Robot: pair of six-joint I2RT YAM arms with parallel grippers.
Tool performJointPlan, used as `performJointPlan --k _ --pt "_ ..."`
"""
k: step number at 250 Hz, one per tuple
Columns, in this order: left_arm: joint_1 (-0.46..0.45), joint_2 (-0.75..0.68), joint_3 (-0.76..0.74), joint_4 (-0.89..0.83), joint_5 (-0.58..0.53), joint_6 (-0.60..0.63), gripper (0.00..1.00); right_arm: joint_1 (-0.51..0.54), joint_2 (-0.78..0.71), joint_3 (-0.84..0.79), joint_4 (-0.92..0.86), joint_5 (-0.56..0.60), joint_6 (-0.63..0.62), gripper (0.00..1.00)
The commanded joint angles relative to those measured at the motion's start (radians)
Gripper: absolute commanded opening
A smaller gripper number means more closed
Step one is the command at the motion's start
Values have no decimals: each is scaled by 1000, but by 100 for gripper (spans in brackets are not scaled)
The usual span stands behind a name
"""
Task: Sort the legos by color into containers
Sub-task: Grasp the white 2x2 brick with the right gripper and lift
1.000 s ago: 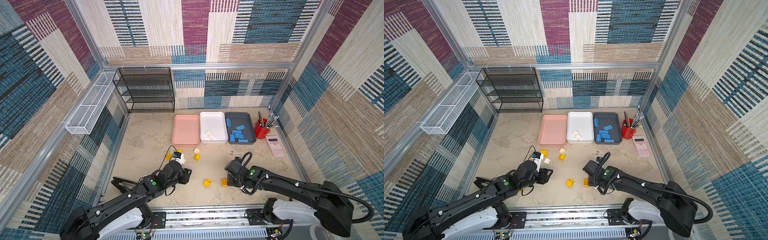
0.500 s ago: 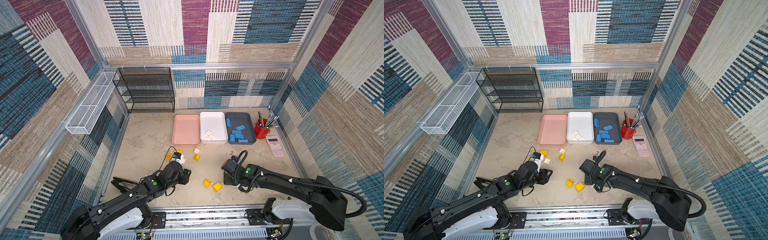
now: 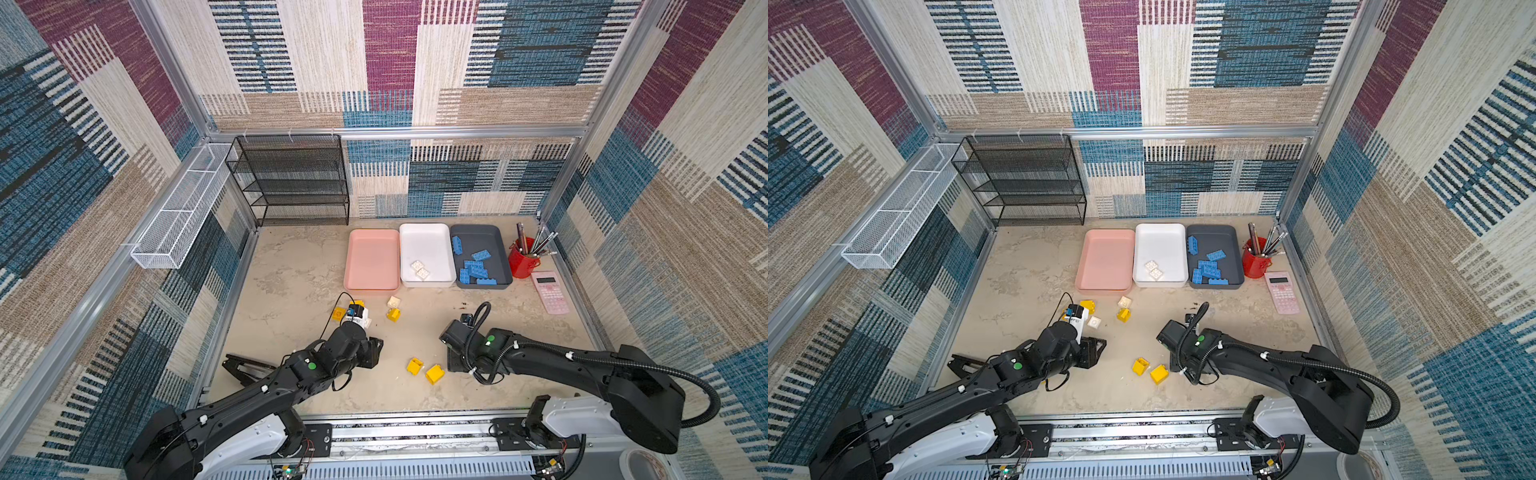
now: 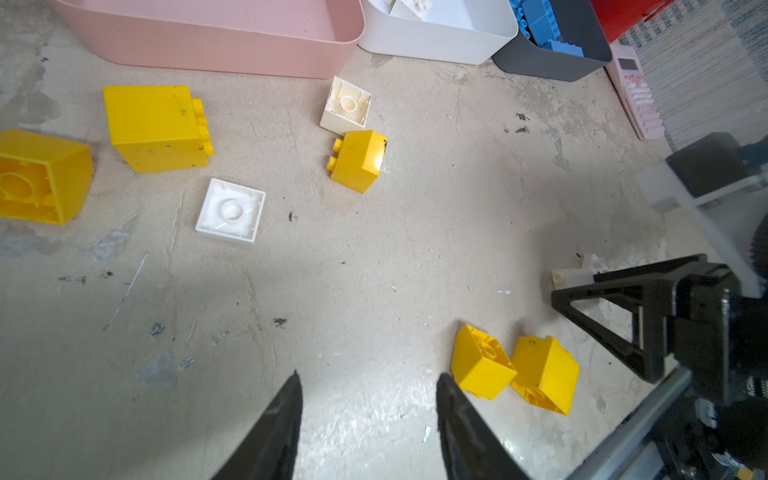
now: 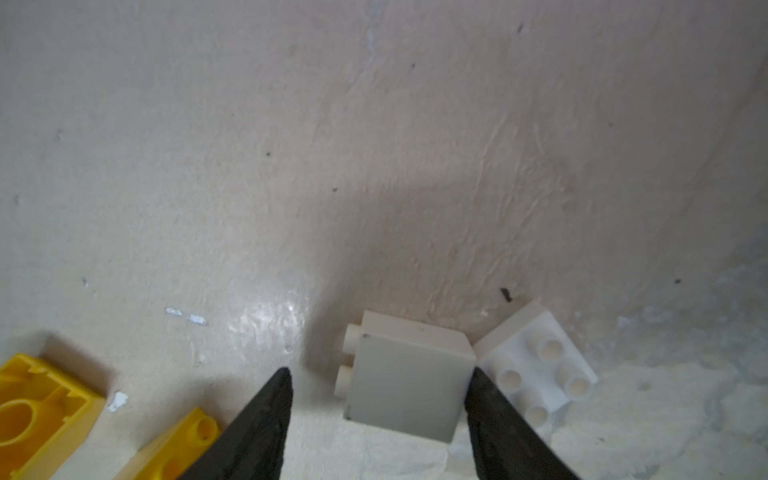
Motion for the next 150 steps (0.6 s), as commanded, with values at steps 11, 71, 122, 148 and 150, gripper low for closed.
performJointPlan --k 11,71,122,148,150 --pt "-1 -15 -6 -5 -7 -13 53 0 28 14 41 2 -24 64" --pt "-1 -20 -5 -5 -10 -10 54 1 29 5 52 11 -39 50" --pt "-1 -31 16 -32 -7 -6 54 0 13 15 61 18 -54 39" --pt "-1 -41 28 -51 -13 -1 54 1 5 36 61 27 -70 36" --pt "0 -41 29 -53 -14 0 54 0 6 38 62 27 -72 36"
